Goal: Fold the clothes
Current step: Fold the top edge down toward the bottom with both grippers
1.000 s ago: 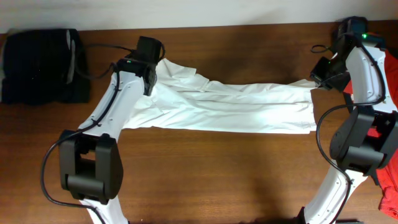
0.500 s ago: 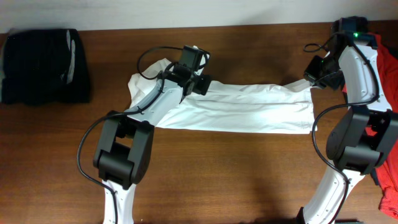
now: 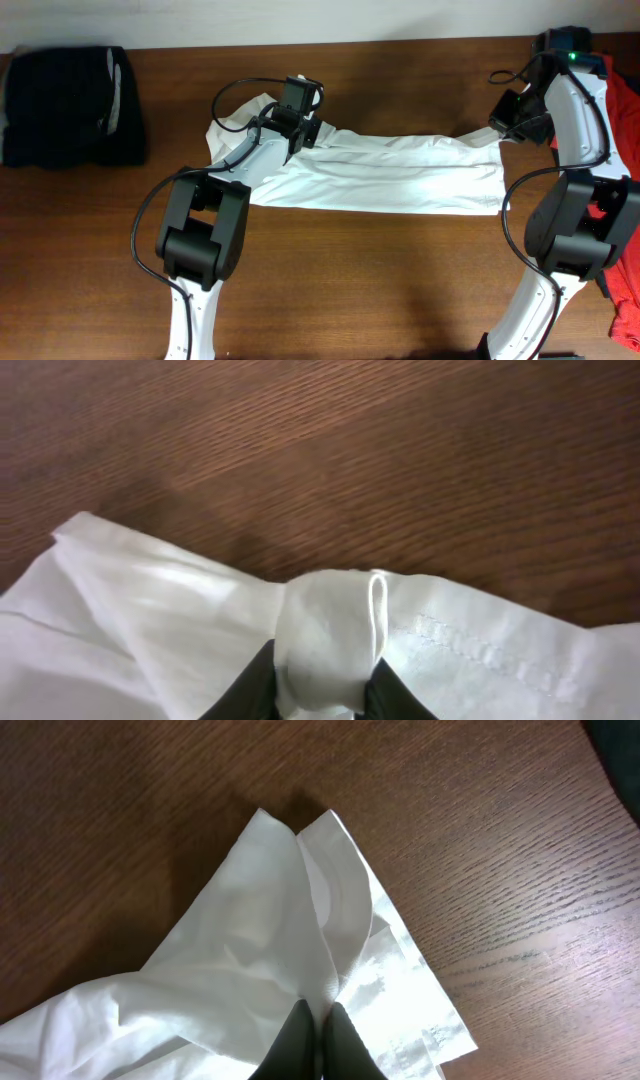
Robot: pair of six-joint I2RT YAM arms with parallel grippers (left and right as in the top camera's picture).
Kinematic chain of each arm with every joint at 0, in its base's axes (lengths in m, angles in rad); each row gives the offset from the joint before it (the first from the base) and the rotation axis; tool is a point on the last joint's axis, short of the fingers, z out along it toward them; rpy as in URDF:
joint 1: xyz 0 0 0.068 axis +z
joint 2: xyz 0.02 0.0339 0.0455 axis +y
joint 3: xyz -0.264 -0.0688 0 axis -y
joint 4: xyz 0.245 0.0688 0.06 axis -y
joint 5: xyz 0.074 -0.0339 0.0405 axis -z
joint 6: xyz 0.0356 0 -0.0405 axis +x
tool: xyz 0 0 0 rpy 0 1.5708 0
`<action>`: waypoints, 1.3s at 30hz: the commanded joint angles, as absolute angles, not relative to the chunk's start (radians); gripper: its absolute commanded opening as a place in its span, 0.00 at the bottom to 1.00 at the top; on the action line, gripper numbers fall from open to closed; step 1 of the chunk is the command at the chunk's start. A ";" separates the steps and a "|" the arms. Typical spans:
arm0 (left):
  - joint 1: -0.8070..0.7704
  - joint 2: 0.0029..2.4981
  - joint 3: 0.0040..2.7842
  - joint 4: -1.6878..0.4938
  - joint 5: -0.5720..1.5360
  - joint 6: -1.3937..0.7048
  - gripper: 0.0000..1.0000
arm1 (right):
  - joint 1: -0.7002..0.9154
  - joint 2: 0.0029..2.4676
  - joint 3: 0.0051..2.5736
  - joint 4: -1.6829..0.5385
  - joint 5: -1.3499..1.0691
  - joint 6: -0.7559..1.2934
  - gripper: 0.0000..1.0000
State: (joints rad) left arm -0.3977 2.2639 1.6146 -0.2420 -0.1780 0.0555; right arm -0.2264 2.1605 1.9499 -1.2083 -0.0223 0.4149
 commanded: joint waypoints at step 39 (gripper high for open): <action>-0.206 1.998 1.661 -0.952 -0.398 -0.104 0.99 | -0.250 2.062 1.784 -1.290 0.044 0.387 0.99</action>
